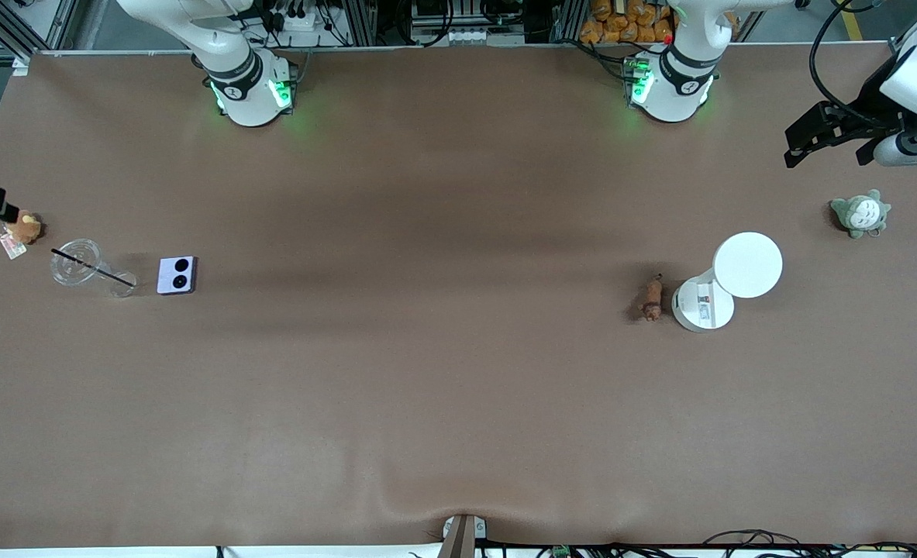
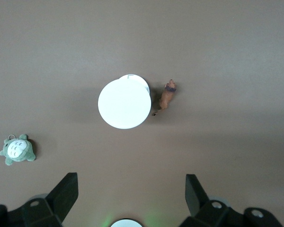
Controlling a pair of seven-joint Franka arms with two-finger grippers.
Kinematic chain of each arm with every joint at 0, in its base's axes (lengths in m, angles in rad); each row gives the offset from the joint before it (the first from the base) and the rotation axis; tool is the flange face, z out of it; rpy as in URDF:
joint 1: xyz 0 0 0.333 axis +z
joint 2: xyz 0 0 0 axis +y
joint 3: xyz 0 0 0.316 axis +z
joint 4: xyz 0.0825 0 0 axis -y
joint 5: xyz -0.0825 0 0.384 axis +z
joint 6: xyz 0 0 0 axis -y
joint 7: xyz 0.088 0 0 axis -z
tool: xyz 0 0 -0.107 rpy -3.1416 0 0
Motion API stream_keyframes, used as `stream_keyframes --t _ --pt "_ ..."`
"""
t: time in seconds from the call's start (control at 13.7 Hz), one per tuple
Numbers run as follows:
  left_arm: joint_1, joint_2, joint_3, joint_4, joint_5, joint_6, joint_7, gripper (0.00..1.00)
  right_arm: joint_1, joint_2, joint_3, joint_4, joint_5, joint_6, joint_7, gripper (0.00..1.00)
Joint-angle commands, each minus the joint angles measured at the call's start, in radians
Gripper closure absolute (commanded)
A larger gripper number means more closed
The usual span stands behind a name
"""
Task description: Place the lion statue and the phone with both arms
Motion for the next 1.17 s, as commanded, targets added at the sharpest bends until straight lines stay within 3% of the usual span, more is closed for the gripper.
stream_keyframes --t 0.0,0.22,0.51,0.8,1.02,1.1 --pt "0.007 -0.052 -0.004 -0.059 -0.017 0.025 -0.005 0.0 -0.005 -0.038 0.004 -0.013 0.002 -0.023 -0.002 0.0" --pt "0.005 -0.065 -0.007 -0.08 -0.016 0.051 -0.005 0.0 0.003 -0.097 0.007 -0.112 -0.003 0.007 -0.002 0.0" --pt "0.007 -0.048 -0.006 -0.047 -0.017 0.046 0.006 0.0 0.009 -0.22 0.017 -0.35 -0.004 0.168 -0.002 0.0" --pt "0.007 -0.049 -0.006 -0.032 -0.017 0.045 0.006 0.0 -0.129 -0.321 0.184 -0.508 -0.013 0.24 -0.002 0.0" --pt "0.008 -0.031 -0.004 -0.003 -0.017 0.045 0.012 0.0 -0.137 -0.403 0.235 -0.645 -0.085 0.332 0.003 0.0" --pt "0.007 -0.02 -0.006 0.012 -0.016 0.043 0.01 0.0 -0.138 -0.397 0.237 -0.641 -0.093 0.337 0.002 0.0"
